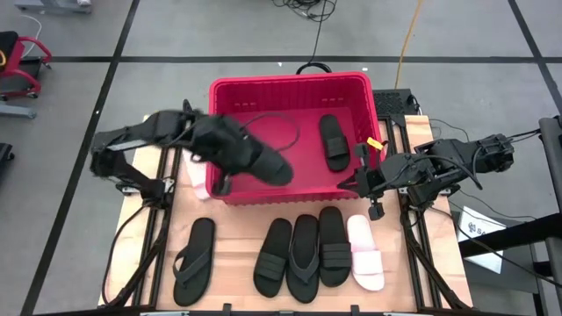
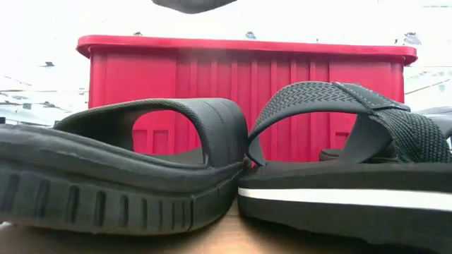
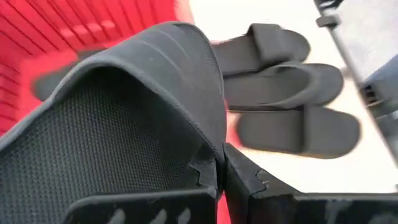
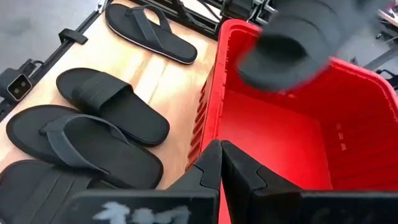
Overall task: Pick and place slides into bin
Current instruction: Put the black slipper into the red organizer bin
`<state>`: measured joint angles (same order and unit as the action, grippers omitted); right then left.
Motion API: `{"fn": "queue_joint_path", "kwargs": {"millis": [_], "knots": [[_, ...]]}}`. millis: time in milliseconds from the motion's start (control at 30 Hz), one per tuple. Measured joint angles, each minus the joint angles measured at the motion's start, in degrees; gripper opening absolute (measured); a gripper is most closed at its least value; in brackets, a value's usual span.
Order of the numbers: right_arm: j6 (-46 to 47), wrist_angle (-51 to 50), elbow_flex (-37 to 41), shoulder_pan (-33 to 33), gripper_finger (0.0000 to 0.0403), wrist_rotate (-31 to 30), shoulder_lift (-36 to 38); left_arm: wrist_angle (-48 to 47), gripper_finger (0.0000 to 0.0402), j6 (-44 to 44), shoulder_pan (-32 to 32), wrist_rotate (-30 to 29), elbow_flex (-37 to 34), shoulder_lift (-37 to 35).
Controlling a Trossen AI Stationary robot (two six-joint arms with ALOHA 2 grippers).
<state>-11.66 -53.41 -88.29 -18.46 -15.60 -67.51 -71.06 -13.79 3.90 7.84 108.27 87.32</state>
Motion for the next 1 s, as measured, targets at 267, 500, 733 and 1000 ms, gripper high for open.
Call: {"fn": "queue_joint_path", "kwargs": {"millis": [267,500,733,1000], "knots": [[0.0,0.0,0.0,0.0,0.0000,-4.2,0.0,-3.3,0.0000,-17.6,10.0,0.9,12.6,15.2],[0.0,-0.1,0.0,0.0,0.0000,-11.9,0.0,-1.7,0.0000,-27.2,13.4,4.1,14.9,26.5],[0.0,-0.1,0.0,0.0,0.0000,-14.7,0.0,1.2,0.0000,-33.3,13.8,3.9,15.0,35.1],[0.0,-0.1,0.0,1.5,0.0000,-14.7,0.0,6.9,0.0000,-35.0,14.4,3.5,15.0,41.1]]}}
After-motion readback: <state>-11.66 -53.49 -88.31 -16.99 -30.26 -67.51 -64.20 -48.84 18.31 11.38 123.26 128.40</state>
